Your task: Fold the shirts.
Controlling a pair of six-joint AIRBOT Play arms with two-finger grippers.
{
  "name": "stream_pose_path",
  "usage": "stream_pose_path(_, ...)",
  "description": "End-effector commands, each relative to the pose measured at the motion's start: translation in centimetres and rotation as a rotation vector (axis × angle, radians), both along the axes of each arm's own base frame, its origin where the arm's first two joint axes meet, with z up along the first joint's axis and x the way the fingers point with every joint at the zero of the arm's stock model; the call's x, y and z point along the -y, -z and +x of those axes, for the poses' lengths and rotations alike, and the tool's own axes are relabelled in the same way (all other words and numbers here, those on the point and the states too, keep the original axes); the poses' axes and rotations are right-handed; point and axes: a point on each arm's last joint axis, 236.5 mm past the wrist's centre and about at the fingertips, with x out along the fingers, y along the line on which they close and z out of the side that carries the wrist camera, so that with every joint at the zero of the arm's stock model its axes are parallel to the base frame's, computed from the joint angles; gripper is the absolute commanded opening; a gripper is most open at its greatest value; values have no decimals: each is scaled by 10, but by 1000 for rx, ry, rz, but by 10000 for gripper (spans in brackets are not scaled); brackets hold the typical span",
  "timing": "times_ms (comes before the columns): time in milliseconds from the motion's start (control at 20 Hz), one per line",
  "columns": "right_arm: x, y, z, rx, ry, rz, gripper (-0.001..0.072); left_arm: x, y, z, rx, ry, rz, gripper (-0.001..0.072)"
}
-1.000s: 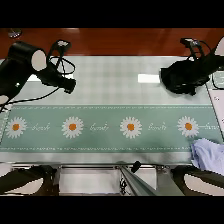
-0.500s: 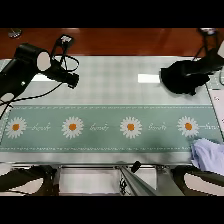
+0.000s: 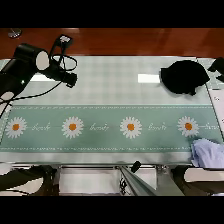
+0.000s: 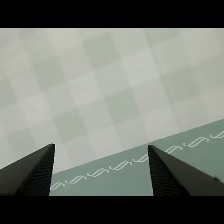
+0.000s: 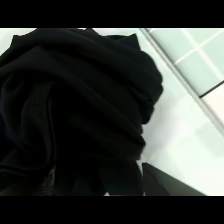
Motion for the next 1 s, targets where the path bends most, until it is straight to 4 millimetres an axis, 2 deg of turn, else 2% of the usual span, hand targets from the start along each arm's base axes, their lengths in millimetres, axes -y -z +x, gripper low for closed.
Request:
stream_pose_path(0,7,27,17,43,62,105,615,0,0,0,-3,-9,-7,709)
stream_pose_path(300,7,73,20,-21,81,147,614,-3,4,-8,-37,-14,5,709)
stream_pose_path(450,-6,93,25,-50,51,149,594,-3,4,-9,-42,-22,3,709)
stream_pose_path(500,-14,99,29,-56,34,148,555,-3,4,-9,-42,-38,-4,709)
stream_pose_path(600,-30,103,40,-46,-10,127,321,-3,4,-9,-43,-43,-7,709)
stream_pose_path(700,-41,98,51,-16,-43,102,45,-3,4,-9,-42,-45,-8,709)
stream_pose_path(800,-49,78,56,20,-136,33,28,-3,3,-11,-47,-45,-6,709)
stream_pose_path(900,-53,30,56,90,-267,-82,28,-1,-5,-18,-68,-42,1,709)
stream_pose_path(950,-56,-6,55,150,-292,-126,28,1,-15,-19,-66,-39,-2,709)
